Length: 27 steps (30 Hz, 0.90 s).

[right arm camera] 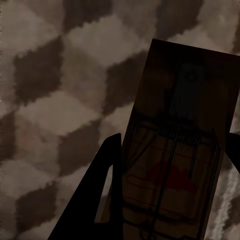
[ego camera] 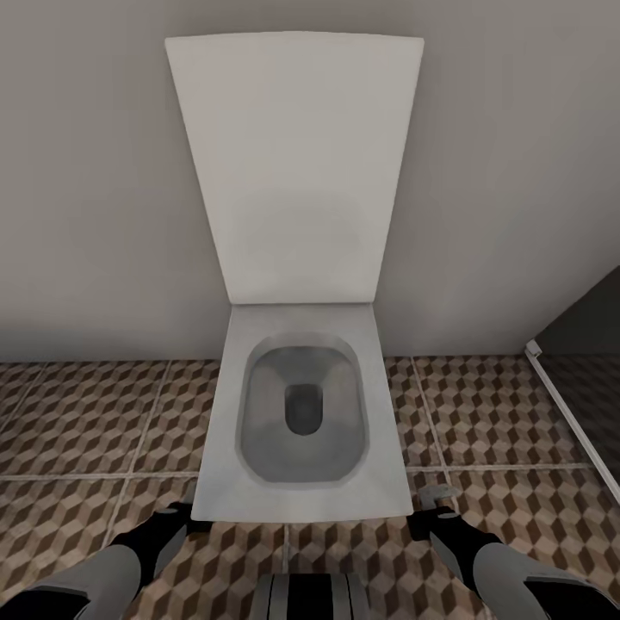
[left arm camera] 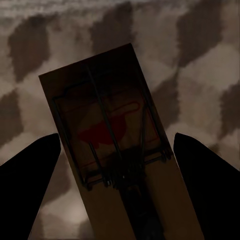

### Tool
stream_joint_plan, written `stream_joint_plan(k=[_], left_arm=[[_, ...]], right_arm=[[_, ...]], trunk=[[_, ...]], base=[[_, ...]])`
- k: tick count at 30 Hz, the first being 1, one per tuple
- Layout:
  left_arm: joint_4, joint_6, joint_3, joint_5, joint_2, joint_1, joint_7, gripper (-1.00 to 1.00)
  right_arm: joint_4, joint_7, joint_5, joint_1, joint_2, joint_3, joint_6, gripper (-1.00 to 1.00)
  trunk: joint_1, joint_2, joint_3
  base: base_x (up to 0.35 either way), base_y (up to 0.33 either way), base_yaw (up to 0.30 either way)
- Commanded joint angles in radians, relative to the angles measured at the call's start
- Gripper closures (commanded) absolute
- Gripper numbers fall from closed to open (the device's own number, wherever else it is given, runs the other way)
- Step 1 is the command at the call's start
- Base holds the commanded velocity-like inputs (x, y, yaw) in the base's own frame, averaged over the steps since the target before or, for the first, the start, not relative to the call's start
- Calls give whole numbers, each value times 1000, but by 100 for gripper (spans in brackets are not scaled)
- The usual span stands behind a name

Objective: Take the four mousetraps from the cabinet in the bathroom and place them on the bathroom floor. Make sure all four end up on the same floor surface, and ensure that at least two of them are either under or directly next to the same bathroom sink.

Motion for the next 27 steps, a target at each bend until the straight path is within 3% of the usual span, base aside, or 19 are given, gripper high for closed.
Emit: stream_joint_plan(k=[1, 17, 24, 27], left_arm=[[-2, 4, -7, 6, 2, 0, -2, 100], [0, -5, -8, 5, 8, 0, -3, 100], [0, -2, -13, -4, 8, 0, -4, 100], [0, 0, -15, -43, 7, 0, -15, 100]], right_arm=[[-2, -1, 10, 0, 1, -5, 5, 100], [4, -1, 10, 0, 5, -7, -4, 100], [8, -1, 79, 0, 4, -7, -12, 100], [11, -1, 102, 0, 5, -7, -20, 100]], trunk=[[0, 0, -1], [0, 0, -1], [0, 0, -1], [0, 0, -1]], base=[[0, 0, 0], [0, 0, 0], [0, 0, 0], [0, 0, 0]])
